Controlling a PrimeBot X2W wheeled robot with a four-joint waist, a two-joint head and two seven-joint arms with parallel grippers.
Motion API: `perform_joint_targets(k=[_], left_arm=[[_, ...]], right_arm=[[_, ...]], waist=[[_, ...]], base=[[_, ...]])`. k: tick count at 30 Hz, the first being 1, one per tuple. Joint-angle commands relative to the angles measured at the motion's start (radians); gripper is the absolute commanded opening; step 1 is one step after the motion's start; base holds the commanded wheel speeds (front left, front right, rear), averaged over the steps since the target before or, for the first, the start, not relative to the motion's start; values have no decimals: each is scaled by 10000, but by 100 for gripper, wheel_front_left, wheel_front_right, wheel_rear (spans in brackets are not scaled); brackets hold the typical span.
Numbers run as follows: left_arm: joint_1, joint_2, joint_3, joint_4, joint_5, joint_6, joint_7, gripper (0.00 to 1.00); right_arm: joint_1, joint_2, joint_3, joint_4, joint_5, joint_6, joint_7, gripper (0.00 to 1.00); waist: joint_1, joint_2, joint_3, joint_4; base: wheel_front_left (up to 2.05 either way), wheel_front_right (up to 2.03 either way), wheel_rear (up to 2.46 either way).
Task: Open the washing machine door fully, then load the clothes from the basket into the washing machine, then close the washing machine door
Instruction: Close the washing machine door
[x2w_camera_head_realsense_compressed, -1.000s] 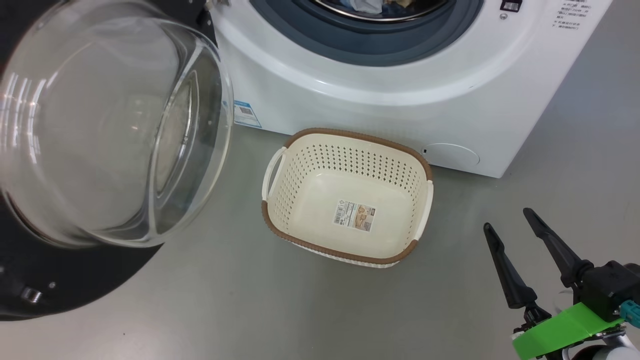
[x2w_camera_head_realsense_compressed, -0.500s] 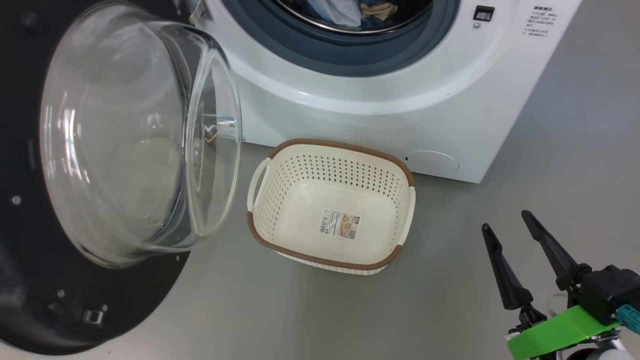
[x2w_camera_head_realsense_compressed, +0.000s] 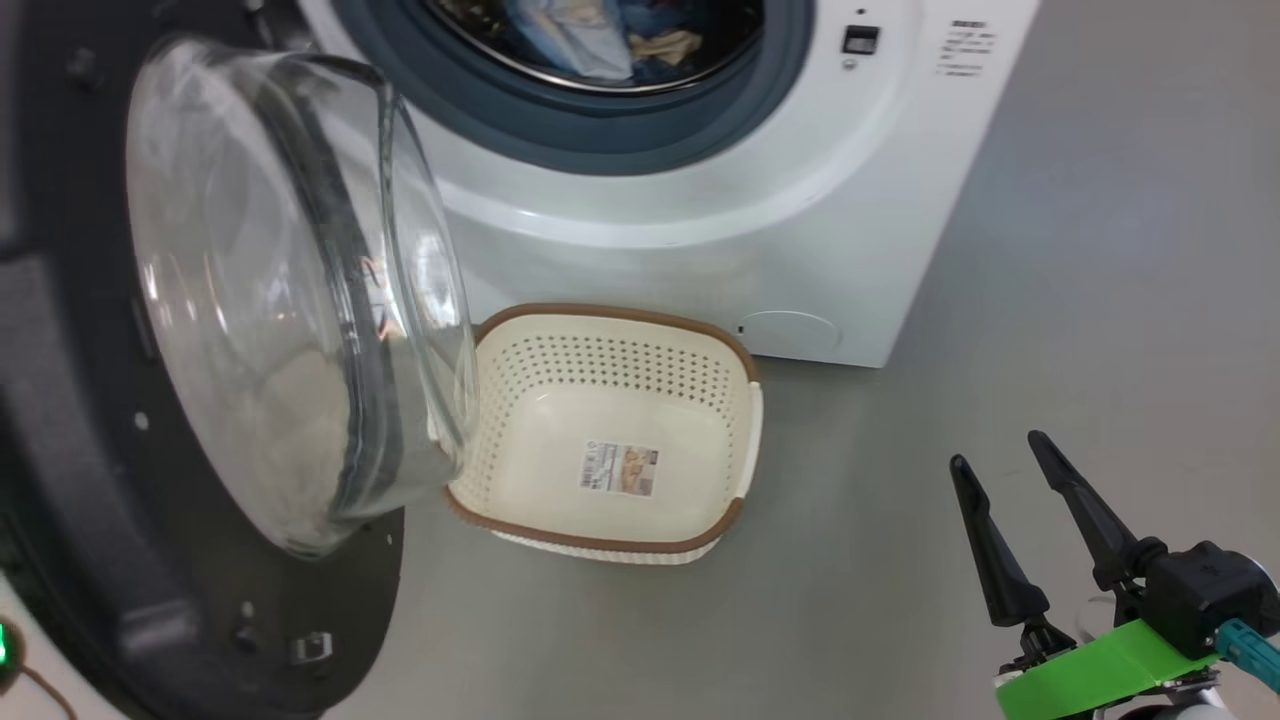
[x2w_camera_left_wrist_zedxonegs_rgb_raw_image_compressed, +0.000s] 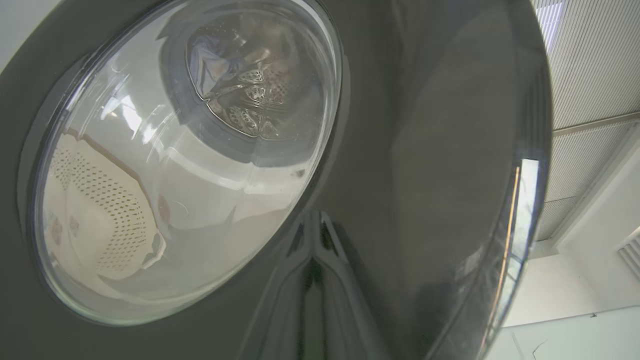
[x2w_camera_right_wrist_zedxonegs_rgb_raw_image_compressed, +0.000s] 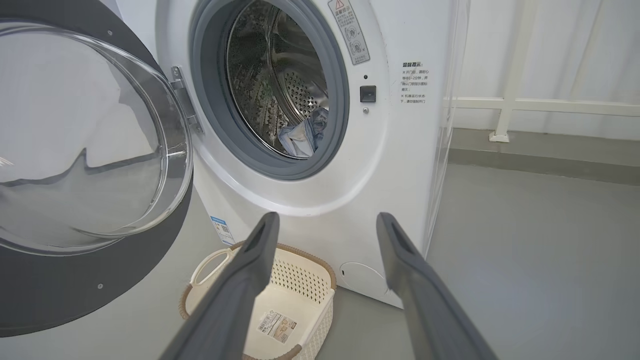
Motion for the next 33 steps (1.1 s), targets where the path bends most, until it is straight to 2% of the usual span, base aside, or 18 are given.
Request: perform_joint_targets(k=[1,22,33], left_arm=[[-218,345,287,-410,-90,-226,182,0],[-844,-510,-655,237,86,-219,30,0],[-1693,-1028,-1121,900,477,-114,-469,0]], right_arm=[[-62,-8,258,-190,-34,16,-96,100],[41,305,690,376,15,16,-337,100],[-36,359,828,557,80,16,-420,100]], waist=[[0,-1,-140,-295],[0,-1,-856,-2095],[0,-1,-835,-3044]], base=[[0,0,0],[0,0,0],[0,0,0]])
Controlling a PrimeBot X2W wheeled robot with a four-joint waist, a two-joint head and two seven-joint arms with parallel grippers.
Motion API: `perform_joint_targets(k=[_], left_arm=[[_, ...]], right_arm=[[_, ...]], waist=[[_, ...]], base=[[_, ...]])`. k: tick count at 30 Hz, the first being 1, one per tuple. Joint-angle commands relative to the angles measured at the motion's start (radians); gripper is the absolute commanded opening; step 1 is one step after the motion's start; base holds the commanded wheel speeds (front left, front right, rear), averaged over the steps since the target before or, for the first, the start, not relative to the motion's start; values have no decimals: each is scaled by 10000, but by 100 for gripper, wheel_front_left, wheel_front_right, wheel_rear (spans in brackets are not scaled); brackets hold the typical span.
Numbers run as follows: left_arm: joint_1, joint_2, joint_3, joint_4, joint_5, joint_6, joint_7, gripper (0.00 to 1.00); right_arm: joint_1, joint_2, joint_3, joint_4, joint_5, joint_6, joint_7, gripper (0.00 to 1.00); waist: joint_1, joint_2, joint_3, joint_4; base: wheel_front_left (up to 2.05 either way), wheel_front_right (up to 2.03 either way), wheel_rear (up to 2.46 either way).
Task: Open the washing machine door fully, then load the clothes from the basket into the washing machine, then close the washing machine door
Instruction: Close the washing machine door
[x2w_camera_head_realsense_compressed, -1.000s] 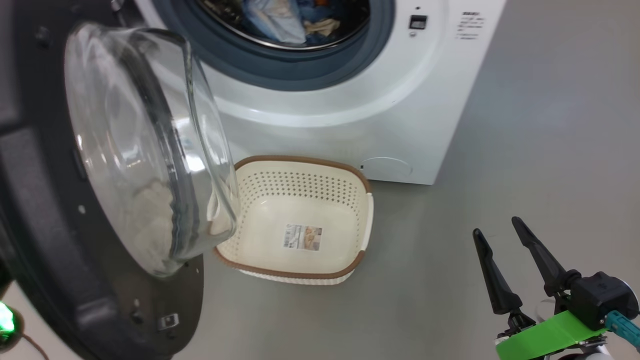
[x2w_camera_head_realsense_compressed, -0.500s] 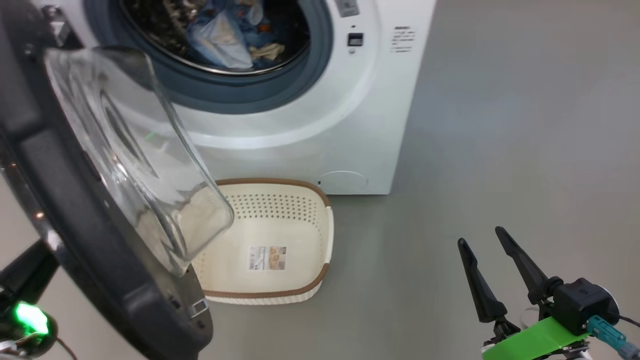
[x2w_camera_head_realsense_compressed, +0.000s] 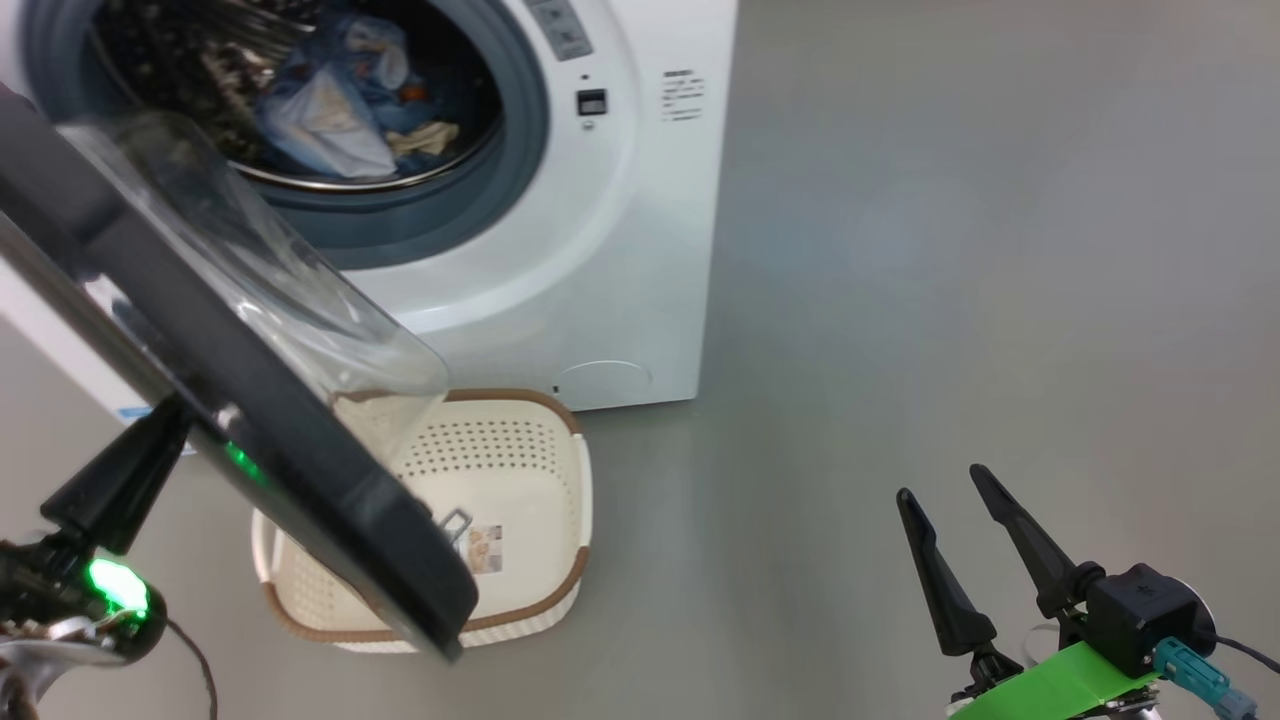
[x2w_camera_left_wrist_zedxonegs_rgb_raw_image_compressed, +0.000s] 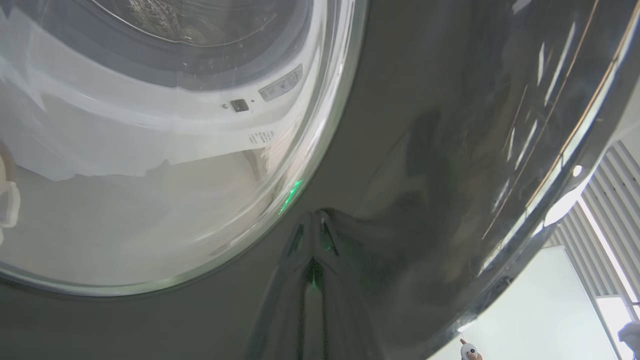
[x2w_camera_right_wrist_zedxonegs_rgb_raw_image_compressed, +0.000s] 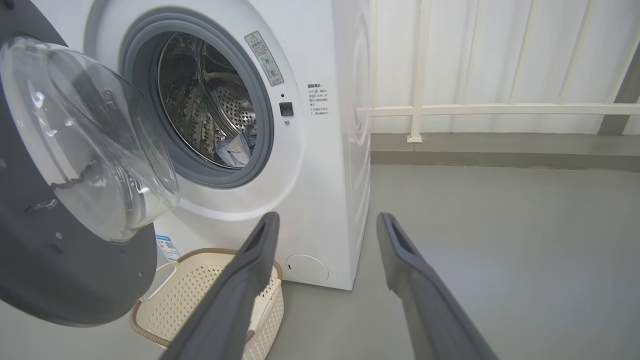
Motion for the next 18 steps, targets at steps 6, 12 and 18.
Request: perform_joint_targets(k=[6,12,18], left_arm=[[-1015,125,246,276,266,-204,-192,0],[-1312,25,275,665,359,-299,-362,0],[-1758,-19,254,1100,540,-383,-529,0]], right_arm=[[-159,1,266,-108,105,16,-153,100],[-211,28,295,-16,127,16,-203,100],[-328,46,365,58,157,16,-261,100]], waist=[[0,0,73,-861],[0,0,117,-1231],[0,0,228,-1641]], base=[[0,0,0],[0,0,0],[0,0,0]])
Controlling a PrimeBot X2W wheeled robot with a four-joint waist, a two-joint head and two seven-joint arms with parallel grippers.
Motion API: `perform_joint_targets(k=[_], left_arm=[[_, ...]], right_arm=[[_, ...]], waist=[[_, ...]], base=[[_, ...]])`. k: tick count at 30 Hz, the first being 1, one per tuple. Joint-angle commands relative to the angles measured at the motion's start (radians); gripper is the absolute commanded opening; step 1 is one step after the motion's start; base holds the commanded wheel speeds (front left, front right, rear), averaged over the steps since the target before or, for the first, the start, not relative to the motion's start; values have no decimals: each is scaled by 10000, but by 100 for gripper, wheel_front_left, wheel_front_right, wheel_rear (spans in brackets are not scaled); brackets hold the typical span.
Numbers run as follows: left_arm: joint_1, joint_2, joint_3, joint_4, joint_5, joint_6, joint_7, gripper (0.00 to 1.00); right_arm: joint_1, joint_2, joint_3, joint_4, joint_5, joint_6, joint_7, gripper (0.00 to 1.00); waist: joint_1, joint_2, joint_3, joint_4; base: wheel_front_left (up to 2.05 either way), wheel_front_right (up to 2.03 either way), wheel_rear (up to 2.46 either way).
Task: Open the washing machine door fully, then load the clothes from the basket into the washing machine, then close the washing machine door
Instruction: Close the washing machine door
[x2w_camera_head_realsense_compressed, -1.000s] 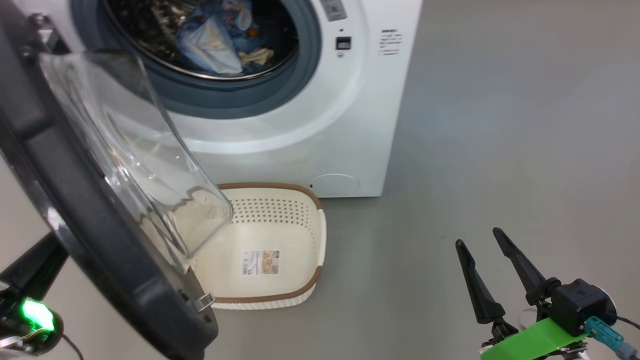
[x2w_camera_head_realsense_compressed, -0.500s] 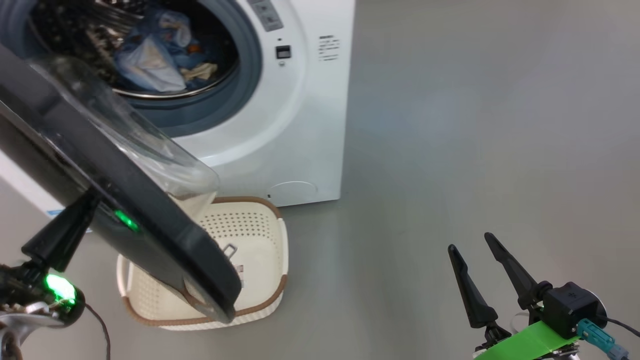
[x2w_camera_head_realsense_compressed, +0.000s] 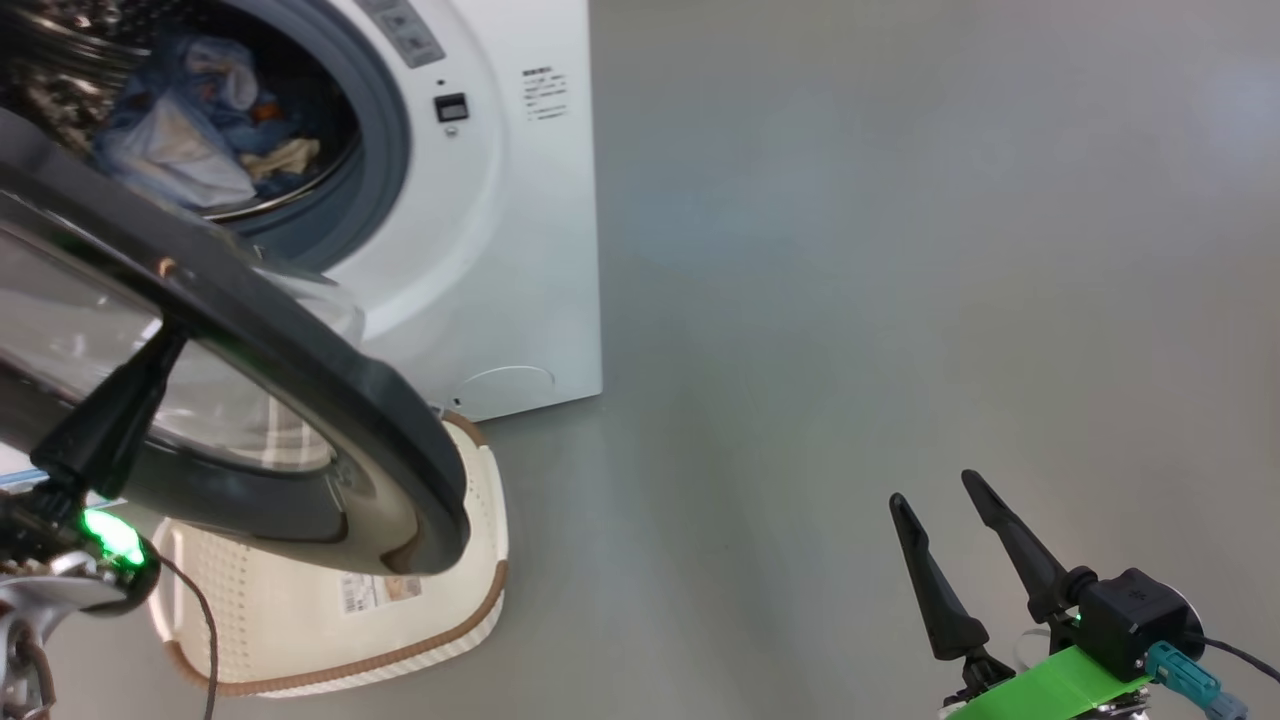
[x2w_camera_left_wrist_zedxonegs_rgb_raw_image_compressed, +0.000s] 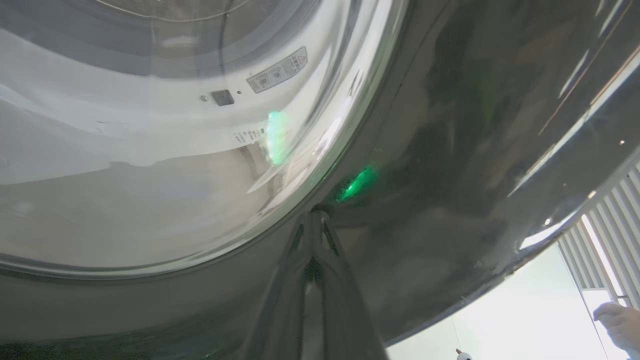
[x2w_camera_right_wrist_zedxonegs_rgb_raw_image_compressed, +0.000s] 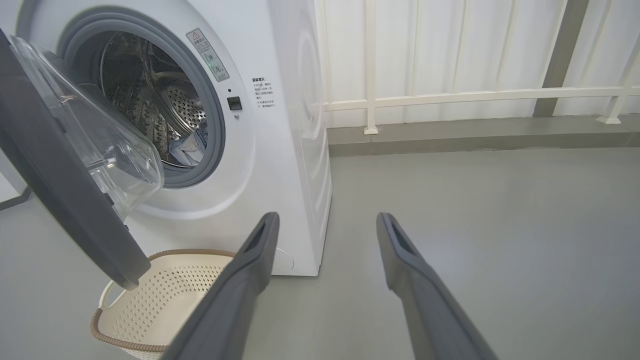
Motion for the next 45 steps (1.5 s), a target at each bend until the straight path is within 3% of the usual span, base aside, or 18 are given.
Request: perform_joint_targets(k=[1,18,37,40,41,45], left_arm=[[-574,303,342,-206,60,-150,-37,0],[-1518,74,544,817,182,-700,-376,0],[-241,-534,1114,390,-245,-1134,-395,0],[207,-843,1151,66,-210,-1246,-486,91],[370,-931,1174,-71,-196,-1278,-503,100],[1002,-1222,1260,-473,-15,-1368,-584,100]], right_arm=[[-316,-14,267,-199,73,16,-100,100],[-551,60,334,41,141,16,-256,100],[-405,15,83,47,109,16,-341,100],[-379,-25,61,38,98,16,-329,100],[-371,-37,46,30,94,16,-321,100],[-332,-75,8,-27,72,16,-277,100]], waist=[[0,-1,72,-187],[0,-1,287,-632],[0,-1,374,222],[0,-1,330,433],[0,-1,322,503],[0,-1,267,769]], base=[[0,0,0],[0,0,0],[0,0,0],[0,0,0],[0,0,0],[0,0,0]])
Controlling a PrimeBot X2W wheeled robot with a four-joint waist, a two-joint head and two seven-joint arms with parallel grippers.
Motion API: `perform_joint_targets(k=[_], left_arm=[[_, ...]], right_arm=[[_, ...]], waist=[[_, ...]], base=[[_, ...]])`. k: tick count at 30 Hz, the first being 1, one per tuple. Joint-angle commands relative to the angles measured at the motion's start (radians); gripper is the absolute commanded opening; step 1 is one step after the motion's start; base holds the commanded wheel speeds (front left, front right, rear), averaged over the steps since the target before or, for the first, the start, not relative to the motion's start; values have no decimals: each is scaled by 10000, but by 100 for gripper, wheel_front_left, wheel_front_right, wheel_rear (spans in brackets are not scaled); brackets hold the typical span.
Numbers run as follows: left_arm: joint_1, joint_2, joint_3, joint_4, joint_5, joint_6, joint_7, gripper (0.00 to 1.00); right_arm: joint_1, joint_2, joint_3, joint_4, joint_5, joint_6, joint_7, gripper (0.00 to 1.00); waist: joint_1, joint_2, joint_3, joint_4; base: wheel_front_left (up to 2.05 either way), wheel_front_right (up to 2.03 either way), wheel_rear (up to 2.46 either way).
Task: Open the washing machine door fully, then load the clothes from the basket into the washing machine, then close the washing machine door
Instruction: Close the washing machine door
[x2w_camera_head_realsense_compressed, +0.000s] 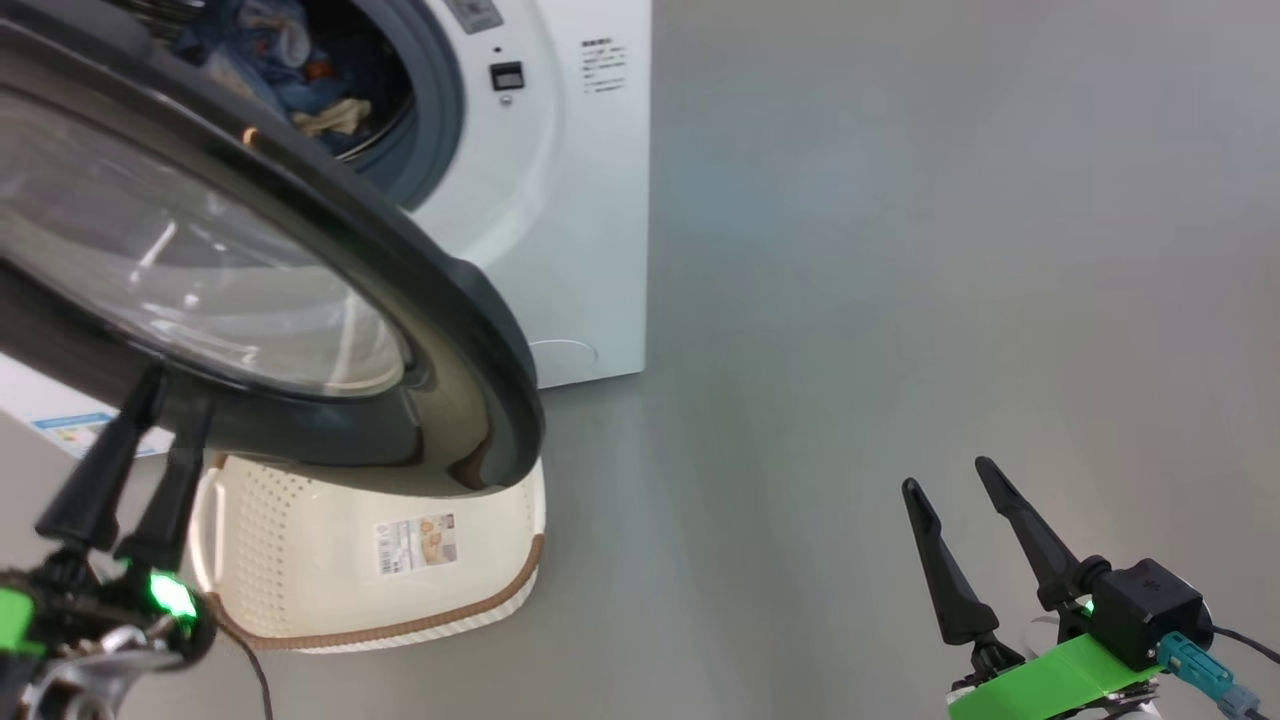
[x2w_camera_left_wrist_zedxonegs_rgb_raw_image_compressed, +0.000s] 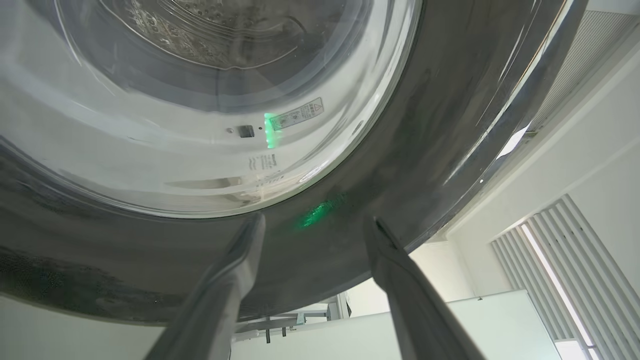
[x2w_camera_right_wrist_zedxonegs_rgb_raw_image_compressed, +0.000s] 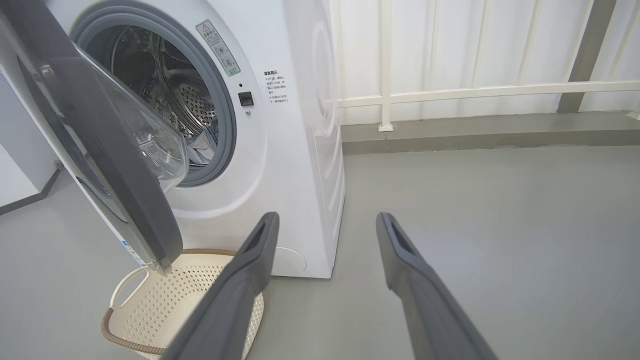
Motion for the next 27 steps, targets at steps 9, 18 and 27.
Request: perform_joint_targets(k=[9,18,27], left_arm=[[944,-372,583,-977,731,-185,-500,100],[1351,-574,375,-1988,4125,-190,-2565,100],[2242,33,-1163,-2358,10163,-120,-6012,100]], right_arm=[[47,-158,80,-377,1,16,119,100],[95,-211,30,-507,44,16,209,100],[191,-241,-55,-554,40,16,246,100]], waist=[[0,0,-255,639],[0,0,-304,857],[0,0,-417,935]], base=[[0,0,0],[0,0,0],[0,0,0]])
